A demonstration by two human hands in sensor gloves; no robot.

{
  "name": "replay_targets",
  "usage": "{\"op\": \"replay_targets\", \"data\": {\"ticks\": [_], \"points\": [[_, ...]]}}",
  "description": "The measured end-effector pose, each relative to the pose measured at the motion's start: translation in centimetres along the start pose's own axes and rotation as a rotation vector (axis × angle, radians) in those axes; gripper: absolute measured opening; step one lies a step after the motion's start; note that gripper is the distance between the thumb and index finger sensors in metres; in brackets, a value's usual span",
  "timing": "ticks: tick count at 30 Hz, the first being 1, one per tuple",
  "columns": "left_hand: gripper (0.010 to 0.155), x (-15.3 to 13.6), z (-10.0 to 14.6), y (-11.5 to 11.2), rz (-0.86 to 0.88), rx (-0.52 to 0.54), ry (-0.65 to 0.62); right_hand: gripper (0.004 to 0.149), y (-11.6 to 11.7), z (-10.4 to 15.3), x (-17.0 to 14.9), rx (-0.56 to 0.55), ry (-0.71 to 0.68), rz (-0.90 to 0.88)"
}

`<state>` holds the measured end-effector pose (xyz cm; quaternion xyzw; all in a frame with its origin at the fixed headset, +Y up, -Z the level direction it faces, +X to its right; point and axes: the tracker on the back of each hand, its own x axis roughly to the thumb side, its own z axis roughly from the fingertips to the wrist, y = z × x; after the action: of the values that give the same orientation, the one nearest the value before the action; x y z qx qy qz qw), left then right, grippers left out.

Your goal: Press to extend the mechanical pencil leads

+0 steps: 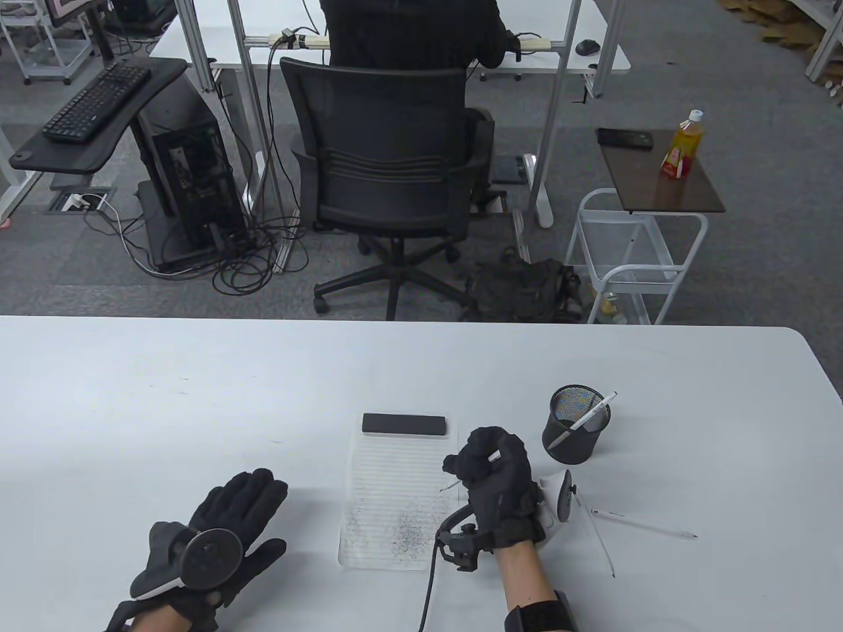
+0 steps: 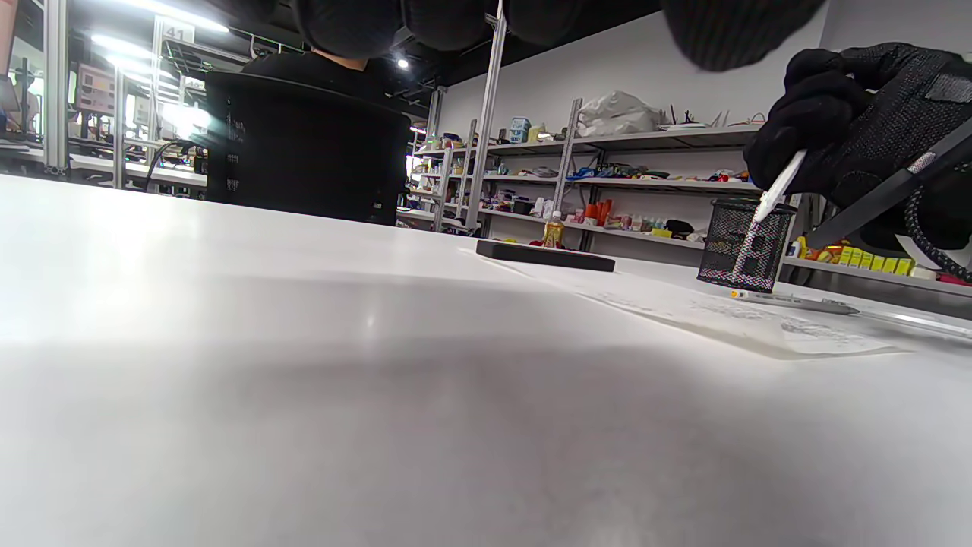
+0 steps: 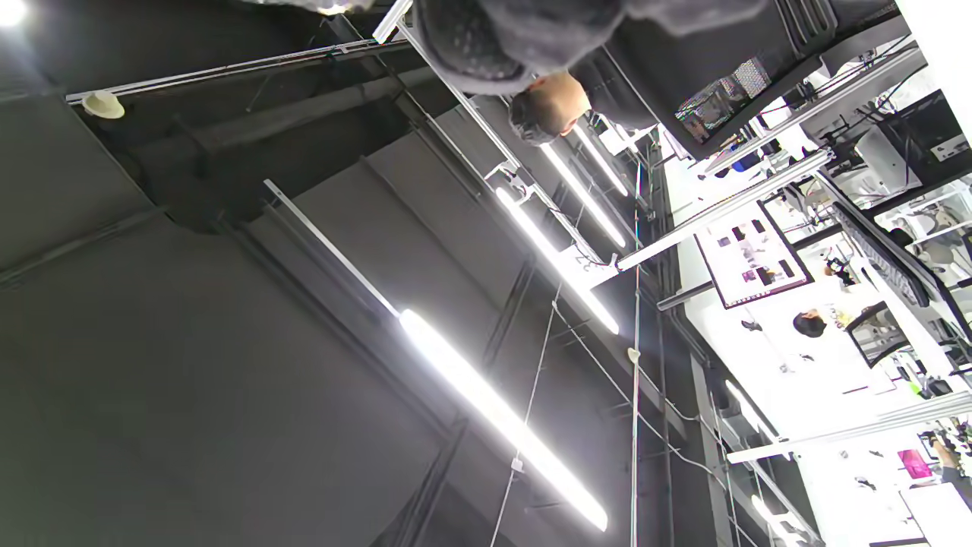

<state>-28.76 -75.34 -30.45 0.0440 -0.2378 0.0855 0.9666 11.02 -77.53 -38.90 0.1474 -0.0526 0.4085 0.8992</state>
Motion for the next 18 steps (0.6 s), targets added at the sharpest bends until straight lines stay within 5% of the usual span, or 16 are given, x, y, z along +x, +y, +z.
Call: {"op": "replay_targets", "data": {"ticks": [18], "points": [[0.08, 0.1, 0.0, 0.0, -0.001, -0.002, -0.003, 0.054, -0.5, 0.4, -1.1, -0.014, 0.037, 0.076]]}}
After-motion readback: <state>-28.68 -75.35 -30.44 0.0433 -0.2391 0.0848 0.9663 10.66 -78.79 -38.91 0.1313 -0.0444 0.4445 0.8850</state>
